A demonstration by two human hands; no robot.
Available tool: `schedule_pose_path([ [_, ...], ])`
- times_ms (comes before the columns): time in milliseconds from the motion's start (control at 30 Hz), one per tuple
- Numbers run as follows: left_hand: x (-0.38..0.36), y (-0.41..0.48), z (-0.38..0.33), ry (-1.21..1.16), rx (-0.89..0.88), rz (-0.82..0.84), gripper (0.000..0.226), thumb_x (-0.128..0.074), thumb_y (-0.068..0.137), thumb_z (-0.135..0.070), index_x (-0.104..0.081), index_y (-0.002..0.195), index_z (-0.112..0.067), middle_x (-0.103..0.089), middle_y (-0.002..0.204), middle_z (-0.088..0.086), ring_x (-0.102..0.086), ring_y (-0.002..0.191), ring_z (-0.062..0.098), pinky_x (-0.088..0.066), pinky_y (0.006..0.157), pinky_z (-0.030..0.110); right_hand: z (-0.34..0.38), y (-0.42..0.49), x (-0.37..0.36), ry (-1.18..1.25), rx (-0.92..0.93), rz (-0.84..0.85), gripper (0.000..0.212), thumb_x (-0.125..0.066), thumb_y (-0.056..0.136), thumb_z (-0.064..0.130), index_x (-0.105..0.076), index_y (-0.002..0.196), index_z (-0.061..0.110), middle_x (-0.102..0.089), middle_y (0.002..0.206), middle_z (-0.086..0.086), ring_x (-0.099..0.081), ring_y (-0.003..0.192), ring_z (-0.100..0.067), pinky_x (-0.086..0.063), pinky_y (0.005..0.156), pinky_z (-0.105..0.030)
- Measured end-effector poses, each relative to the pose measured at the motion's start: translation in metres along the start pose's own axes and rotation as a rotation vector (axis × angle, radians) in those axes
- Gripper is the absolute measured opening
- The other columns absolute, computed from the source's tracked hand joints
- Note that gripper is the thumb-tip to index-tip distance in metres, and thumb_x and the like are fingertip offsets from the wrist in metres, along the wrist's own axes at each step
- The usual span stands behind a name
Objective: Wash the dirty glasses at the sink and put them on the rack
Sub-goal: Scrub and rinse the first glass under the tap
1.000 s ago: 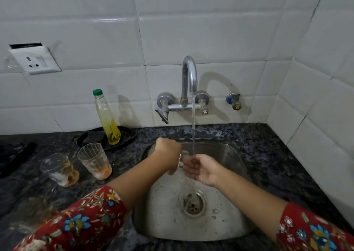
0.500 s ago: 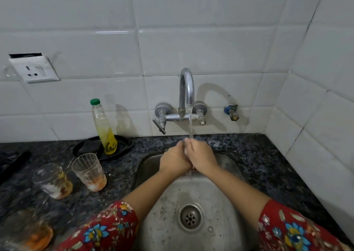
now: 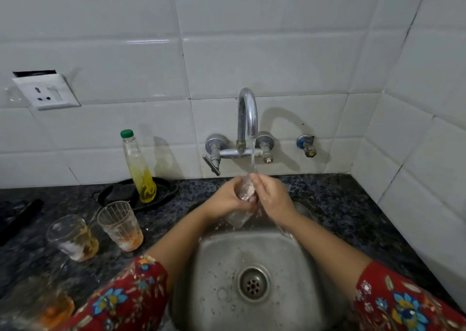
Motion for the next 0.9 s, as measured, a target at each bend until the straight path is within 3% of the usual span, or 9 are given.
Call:
schedule_pose_path([
  [100,-0.002,-0.001,0.001,-0.015,0.01,0.104,0.03,-0.072,0.073,-0.002,-0.059,0.1,-0.003,-0.068,0.091,0.008,-0.068,0.081,0.018,-0.056,0.084,0.038,-0.002,-0.001,0.004,0.113,-0.041,0.011,0.039,-0.038,0.101,0.033,-0.055,0.067,0.024,-0.061,0.057,0.001,-0.06,0.056,-0.014,-0.051,0.064,-0.034],
  [233,-0.007,0.0,-0.003,0.536,-0.021,-0.283,0.051,-0.077,0.064,-0.029,-0.051,0.107,-0.018,-0.068,0.095,0.002,-0.067,0.083,0.022,-0.057,0.076,0.038,0.002,0.017,-0.001,-0.088,-0.174,0.08,0.047,-0.032,0.101,0.037,-0.053,0.063,0.021,-0.06,0.053,0.003,-0.06,0.055,-0.014,-0.05,0.067,-0.031],
  [333,-0.01,0.005,-0.004,-0.027,-0.036,0.1,0.036,-0.072,0.072,-0.003,-0.057,0.104,-0.008,-0.068,0.094,0.007,-0.068,0.084,0.023,-0.056,0.078,0.033,0.006,0.015,0.004,-0.076,-0.072,0.098,0.043,-0.035,0.1,0.039,-0.054,0.067,0.02,-0.059,0.058,0.003,-0.059,0.056,-0.014,-0.052,0.066,-0.036],
  [400,-0.006,0.009,0.004,-0.207,0.045,0.183,0.04,-0.069,0.071,0.0,-0.056,0.109,0.002,-0.066,0.092,0.013,-0.065,0.085,0.028,-0.052,0.083,0.04,0.007,0.008,0.002,0.036,-0.059,0.137,0.042,-0.037,0.1,0.038,-0.056,0.069,0.018,-0.058,0.058,0.003,-0.057,0.054,-0.013,-0.051,0.065,-0.038],
  [533,-0.013,0.008,0.009,0.076,-0.002,-0.121,0.066,-0.075,0.064,-0.008,-0.045,0.122,-0.01,-0.065,0.1,0.005,-0.065,0.089,0.023,-0.055,0.083,0.04,0.002,0.016,-0.007,-0.097,-0.205,0.155,0.048,-0.033,0.1,0.043,-0.049,0.063,0.018,-0.055,0.058,-0.001,-0.054,0.056,-0.017,-0.046,0.065,-0.035],
  [633,-0.013,0.006,0.026,-0.121,0.026,-0.22,0.074,-0.077,0.073,-0.012,-0.032,0.131,-0.018,-0.059,0.114,0.007,-0.066,0.096,0.02,-0.057,0.078,0.03,-0.007,0.013,-0.013,0.016,-0.348,0.08,0.046,-0.031,0.102,0.038,-0.054,0.068,0.017,-0.053,0.063,0.001,-0.053,0.062,-0.015,-0.04,0.062,-0.029],
  [733,-0.028,0.002,0.042,-0.624,0.347,-0.189,0.052,-0.069,0.085,-0.03,-0.047,0.128,-0.009,-0.065,0.108,0.014,-0.068,0.092,0.025,-0.056,0.067,0.034,-0.018,-0.005,-0.027,0.348,-0.499,0.051,0.038,-0.03,0.104,0.028,-0.062,0.112,0.011,-0.064,0.109,-0.006,-0.059,0.107,-0.021,-0.045,0.09,-0.03],
  [800,-0.043,-0.004,0.04,-0.759,0.469,-0.118,0.034,-0.052,0.095,-0.041,-0.062,0.115,-0.015,-0.068,0.1,0.01,-0.065,0.091,0.023,-0.052,0.068,0.034,-0.019,-0.013,-0.033,0.275,-0.5,0.155,0.041,-0.028,0.104,0.029,-0.044,0.14,0.016,-0.043,0.145,-0.006,-0.04,0.135,-0.021,-0.032,0.109,-0.033],
  [900,-0.045,-0.001,0.042,-0.885,0.448,-0.112,0.043,-0.037,0.1,-0.046,-0.059,0.124,-0.018,-0.063,0.118,0.011,-0.055,0.115,0.027,-0.047,0.088,0.042,-0.014,-0.022,-0.032,-0.019,-0.379,0.311,0.048,-0.029,0.103,0.028,-0.024,0.15,0.02,-0.015,0.16,0.003,-0.019,0.146,-0.018,-0.018,0.117,-0.035],
])
Point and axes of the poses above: each hand's wrist, its own y-axis towards the middle knuckle, its own x-axis out of the back of the hand, z = x × y, the point moved 6 cm from there along y, towards the middle knuckle
